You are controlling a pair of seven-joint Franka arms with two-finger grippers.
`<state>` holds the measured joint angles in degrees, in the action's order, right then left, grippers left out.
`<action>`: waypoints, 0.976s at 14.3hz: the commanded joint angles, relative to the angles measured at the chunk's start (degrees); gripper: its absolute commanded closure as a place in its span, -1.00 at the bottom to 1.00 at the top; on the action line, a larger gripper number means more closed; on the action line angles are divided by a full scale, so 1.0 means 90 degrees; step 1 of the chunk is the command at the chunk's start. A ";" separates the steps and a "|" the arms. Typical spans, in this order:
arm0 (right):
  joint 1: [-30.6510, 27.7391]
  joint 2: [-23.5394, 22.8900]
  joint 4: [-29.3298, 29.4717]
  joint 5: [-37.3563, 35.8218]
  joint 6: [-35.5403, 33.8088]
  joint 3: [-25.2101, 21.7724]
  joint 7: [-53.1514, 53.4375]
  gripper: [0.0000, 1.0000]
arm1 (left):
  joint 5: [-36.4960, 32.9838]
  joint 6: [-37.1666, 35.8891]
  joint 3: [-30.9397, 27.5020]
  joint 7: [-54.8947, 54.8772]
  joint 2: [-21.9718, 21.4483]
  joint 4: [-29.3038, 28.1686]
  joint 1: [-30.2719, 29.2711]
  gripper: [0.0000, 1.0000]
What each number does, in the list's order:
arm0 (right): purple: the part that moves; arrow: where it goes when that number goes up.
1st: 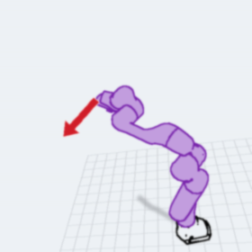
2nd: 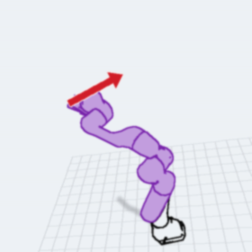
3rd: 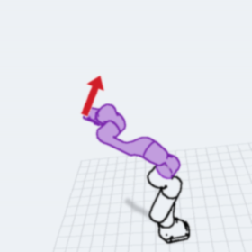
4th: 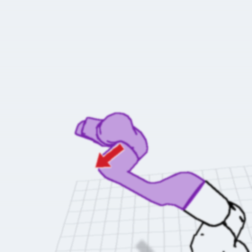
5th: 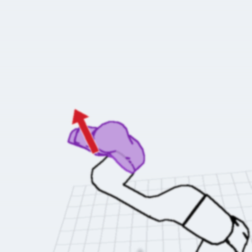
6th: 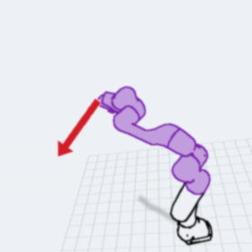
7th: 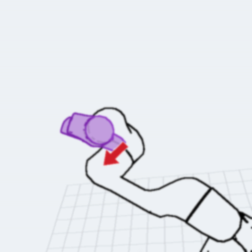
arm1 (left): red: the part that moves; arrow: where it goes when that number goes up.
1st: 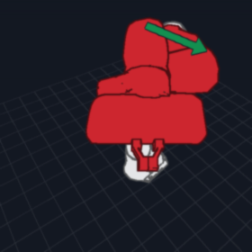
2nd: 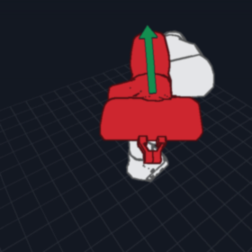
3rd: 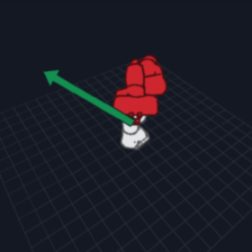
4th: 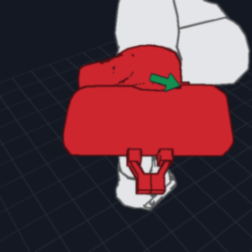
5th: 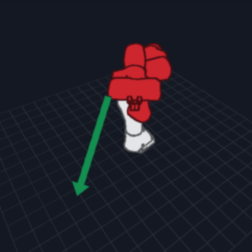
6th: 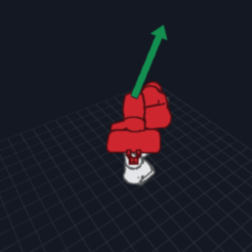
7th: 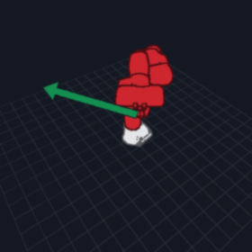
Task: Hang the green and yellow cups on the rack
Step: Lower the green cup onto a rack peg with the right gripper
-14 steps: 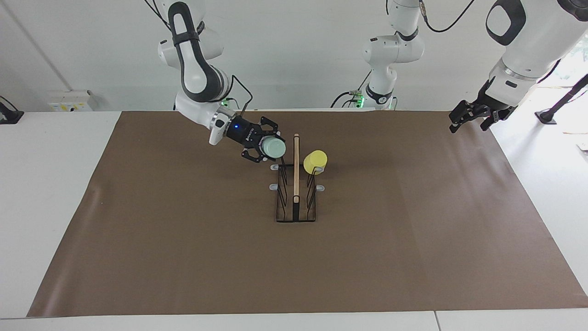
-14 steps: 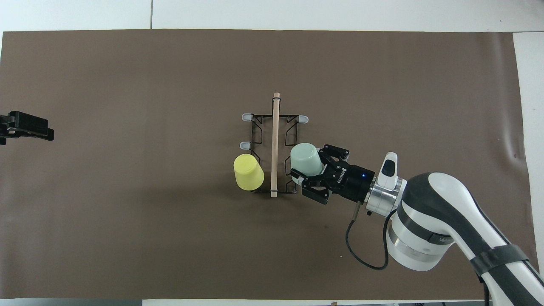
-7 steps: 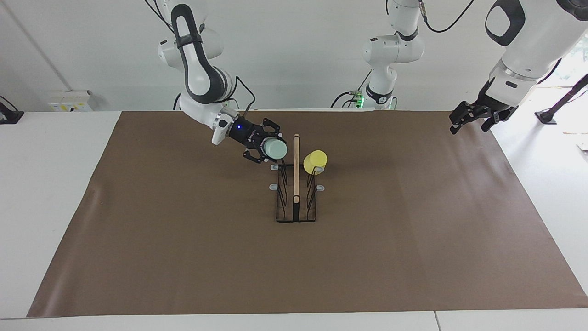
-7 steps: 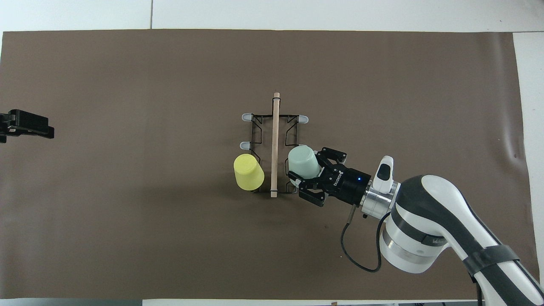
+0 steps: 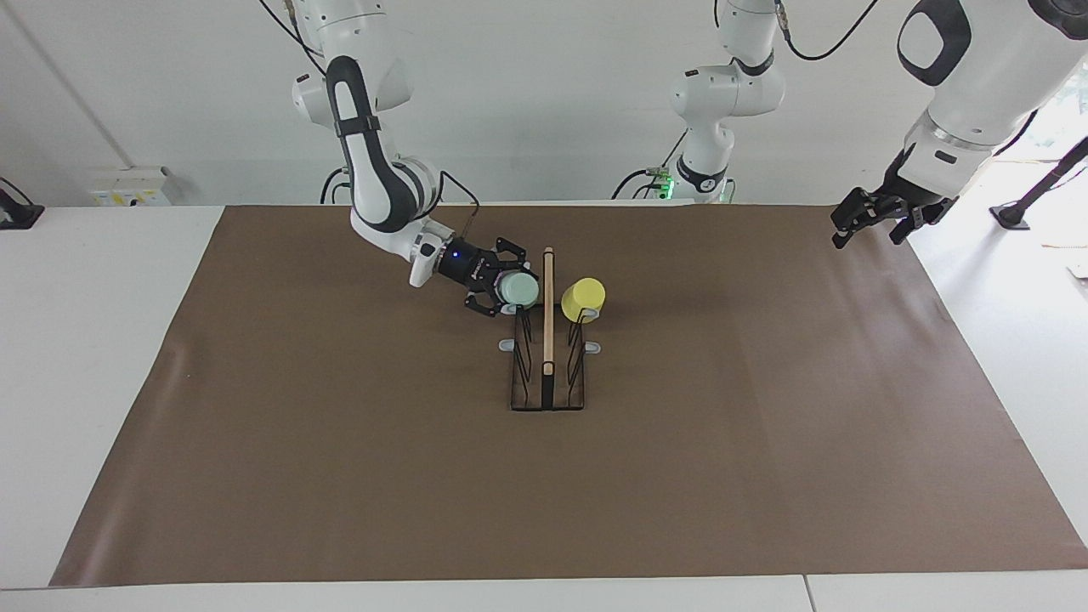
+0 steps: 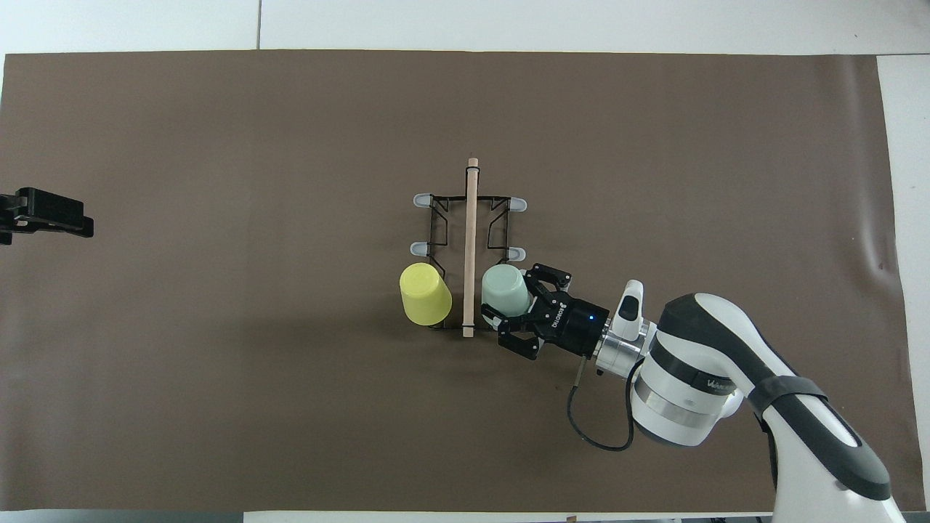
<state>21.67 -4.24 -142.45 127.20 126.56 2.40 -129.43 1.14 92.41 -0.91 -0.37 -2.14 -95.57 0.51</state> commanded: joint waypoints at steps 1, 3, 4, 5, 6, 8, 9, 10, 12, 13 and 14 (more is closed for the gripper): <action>0.0015 -0.0163 -0.0110 0.0115 0.0068 0.0085 -0.0209 1.00 | -0.0107 0.0025 0.0013 0.0089 -0.0065 -0.0093 -0.0008 -1.00; 0.0015 -0.0163 -0.0110 0.0115 0.0117 0.0094 -0.0199 1.00 | -0.0107 0.0025 0.0013 0.0080 -0.0065 -0.0093 -0.0008 -1.00; 0.0015 -0.0163 -0.0110 0.0115 0.0166 0.0085 -0.0199 1.00 | -0.0107 0.0025 0.0013 0.0089 -0.0065 -0.0093 -0.0008 -1.00; 0.0024 -0.0163 -0.0110 0.0115 0.0166 0.0085 -0.0199 1.00 | -0.0107 0.0025 0.0013 0.0080 -0.0065 -0.0093 -0.0008 -1.00; 0.0024 -0.0163 -0.0119 0.0115 0.0156 0.0085 -0.0199 1.00 | -0.0107 0.0025 0.0013 0.0080 -0.0065 -0.0093 -0.0008 -1.00; 0.0024 -0.0163 -0.0119 0.0115 0.0176 0.0085 -0.0199 1.00 | -0.0107 0.0025 0.0013 0.0080 -0.0065 -0.0093 -0.0008 -1.00; 0.0024 -0.0163 -0.0119 0.0115 0.0176 0.0085 -0.0199 1.00 | -0.0107 0.0025 0.0013 0.0080 -0.0065 -0.0093 -0.0008 -1.00; 0.0024 -0.0163 -0.0148 0.0115 0.0186 0.0085 -0.0199 1.00 | -0.0107 0.0025 0.0013 0.0089 -0.0065 -0.0093 -0.0008 -1.00; 0.0015 -0.0144 -0.0227 0.0115 0.0166 0.0085 -0.0179 0.95 | -0.0107 0.0025 0.0013 0.0089 -0.0065 -0.0093 -0.0008 -1.00; 0.0015 -0.0144 -0.0227 0.0115 0.0166 0.0085 -0.0179 0.78 | -0.0107 0.0025 0.0013 0.0080 -0.0065 -0.0093 -0.0008 -1.00; 0.0034 -0.0144 -0.0217 0.0115 0.0166 0.0085 -0.0179 0.13 | -0.0107 0.0025 0.0013 0.0080 -0.0065 -0.0084 -0.0008 -1.00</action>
<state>21.65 -4.32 -143.08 127.20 127.00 2.52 -129.51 1.13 92.41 -0.91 -0.31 -2.14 -95.58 0.51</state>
